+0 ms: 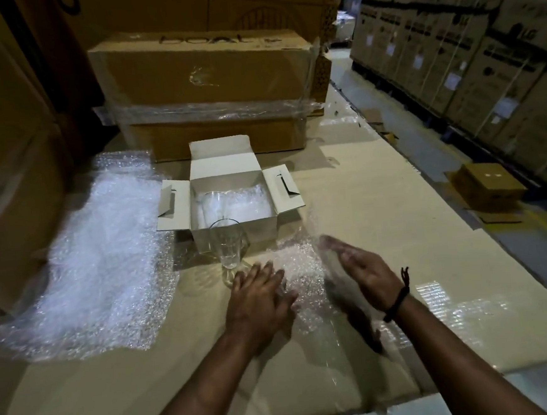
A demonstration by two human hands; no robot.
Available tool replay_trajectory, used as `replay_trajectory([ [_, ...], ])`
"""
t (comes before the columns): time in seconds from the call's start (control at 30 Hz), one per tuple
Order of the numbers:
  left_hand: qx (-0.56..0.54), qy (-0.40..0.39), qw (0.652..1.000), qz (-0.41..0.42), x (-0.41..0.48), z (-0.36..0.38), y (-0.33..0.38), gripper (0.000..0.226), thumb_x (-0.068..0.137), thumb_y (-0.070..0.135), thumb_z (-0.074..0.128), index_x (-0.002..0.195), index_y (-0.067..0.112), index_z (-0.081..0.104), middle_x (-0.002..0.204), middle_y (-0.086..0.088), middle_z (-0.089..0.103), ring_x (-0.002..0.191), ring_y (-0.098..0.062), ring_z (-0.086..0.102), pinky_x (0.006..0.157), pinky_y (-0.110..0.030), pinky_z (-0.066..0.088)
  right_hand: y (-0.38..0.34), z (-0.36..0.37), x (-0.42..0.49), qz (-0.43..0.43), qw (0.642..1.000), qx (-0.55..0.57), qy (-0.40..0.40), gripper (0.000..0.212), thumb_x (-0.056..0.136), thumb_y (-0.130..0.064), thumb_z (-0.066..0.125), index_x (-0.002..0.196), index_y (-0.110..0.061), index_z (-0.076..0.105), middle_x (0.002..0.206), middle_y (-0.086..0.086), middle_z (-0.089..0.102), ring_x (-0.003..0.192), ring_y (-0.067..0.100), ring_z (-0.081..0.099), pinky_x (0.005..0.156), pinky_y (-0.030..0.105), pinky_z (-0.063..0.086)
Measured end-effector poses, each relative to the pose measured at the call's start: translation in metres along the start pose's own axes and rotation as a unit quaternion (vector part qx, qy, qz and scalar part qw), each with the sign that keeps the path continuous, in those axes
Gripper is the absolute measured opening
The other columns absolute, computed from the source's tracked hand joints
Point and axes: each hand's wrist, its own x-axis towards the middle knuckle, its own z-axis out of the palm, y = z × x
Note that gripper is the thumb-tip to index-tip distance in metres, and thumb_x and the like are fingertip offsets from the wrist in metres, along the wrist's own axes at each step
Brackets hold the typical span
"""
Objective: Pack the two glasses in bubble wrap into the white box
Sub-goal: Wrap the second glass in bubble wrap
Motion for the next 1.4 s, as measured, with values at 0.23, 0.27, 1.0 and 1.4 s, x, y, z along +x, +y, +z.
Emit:
replay_trajectory([
  [0.23,-0.161,0.112,0.98,-0.026,-0.008,0.007,-0.013,0.052,0.096,0.031,0.033,0.145,0.018,0.043,0.15,-0.007,0.043,0.14,-0.023,0.036,0.117,-0.03,0.024,0.013,0.042,-0.007,-0.069,0.88,-0.401,-0.244,0.083,0.079,-0.071,0.014,0.146,-0.028,0.034,0.157,-0.005,0.02,0.146,0.013,0.012,0.118,0.033,0.009],
  [0.27,-0.145,0.117,0.982,-0.011,-0.01,0.008,-0.014,0.052,0.096,0.033,0.033,0.145,0.02,0.044,0.15,-0.008,0.043,0.139,-0.024,0.037,0.116,-0.034,0.028,0.012,0.041,-0.008,-0.061,0.887,-0.383,-0.25,0.089,0.076,-0.08,0.016,0.147,-0.028,0.032,0.157,-0.007,0.019,0.146,0.01,0.01,0.118,0.033,0.006],
  [1.0,0.016,0.213,0.972,0.103,-0.017,0.011,-0.006,0.067,0.082,0.036,0.061,0.143,0.016,0.044,0.151,-0.014,0.039,0.132,-0.032,0.035,0.107,-0.044,0.031,-0.005,0.048,0.016,-0.101,0.822,-0.561,0.001,0.024,0.043,-0.031,0.076,0.065,-0.023,0.069,0.064,0.0,0.06,0.058,0.028,0.057,0.049,0.027,0.038],
  [1.4,0.026,0.211,0.977,0.014,-0.017,0.013,-0.007,0.011,0.074,0.031,0.064,0.076,0.026,0.074,0.087,0.008,0.063,0.084,-0.022,0.055,0.076,-0.036,0.034,-0.035,0.054,0.05,0.107,0.843,-0.51,-0.132,0.034,0.087,-0.027,0.059,0.121,-0.028,0.062,0.127,0.002,0.06,0.118,0.024,0.054,0.094,0.031,0.045],
])
